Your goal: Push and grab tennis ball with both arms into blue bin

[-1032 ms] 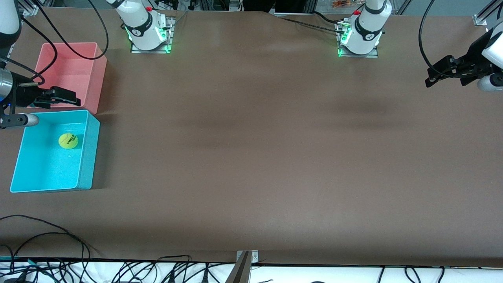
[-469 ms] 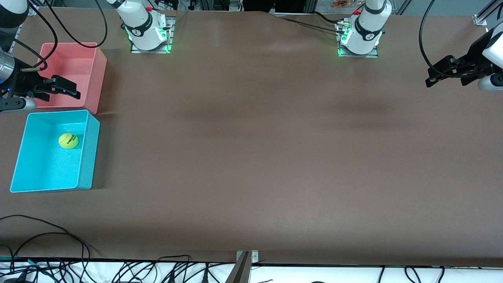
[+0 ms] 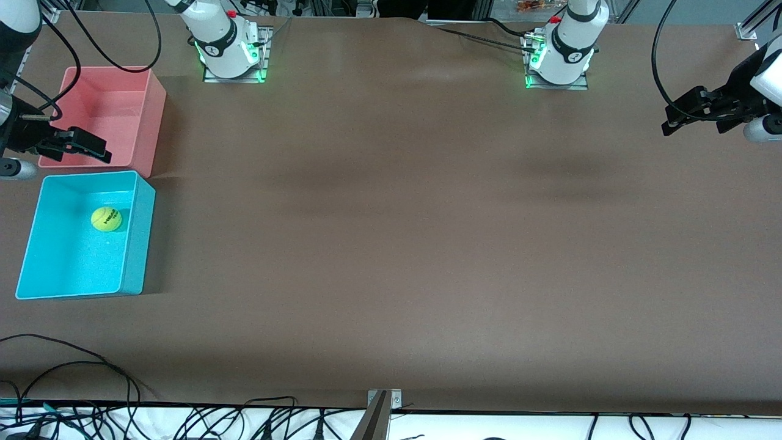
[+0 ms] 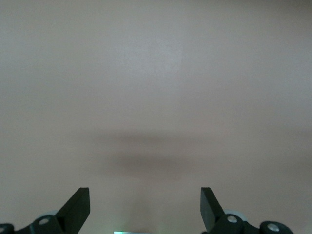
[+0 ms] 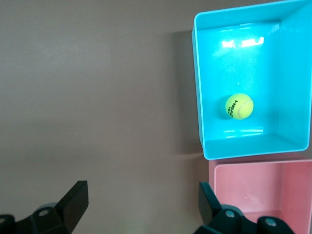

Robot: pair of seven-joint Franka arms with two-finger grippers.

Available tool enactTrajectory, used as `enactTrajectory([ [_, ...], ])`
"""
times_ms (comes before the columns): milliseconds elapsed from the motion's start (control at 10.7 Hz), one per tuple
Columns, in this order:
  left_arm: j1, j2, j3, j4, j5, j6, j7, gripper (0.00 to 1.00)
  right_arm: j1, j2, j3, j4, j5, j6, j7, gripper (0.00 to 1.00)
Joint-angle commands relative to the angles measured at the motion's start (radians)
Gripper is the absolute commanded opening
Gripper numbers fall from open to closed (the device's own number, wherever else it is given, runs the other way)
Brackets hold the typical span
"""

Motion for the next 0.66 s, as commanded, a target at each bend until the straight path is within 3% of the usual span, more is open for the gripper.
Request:
enactTrajectory([
  [0,0.001,0.013,0.0,0.031,0.014,-0.021,0.005,1.0,0.0,-0.026,0.006,-0.03,-0.015,0.023,0.047,1.0],
  [563,0.021,0.016,0.0,0.031,0.009,-0.021,0.007,1.0,-0.002,-0.031,0.007,-0.03,0.014,0.04,-0.025,1.0],
])
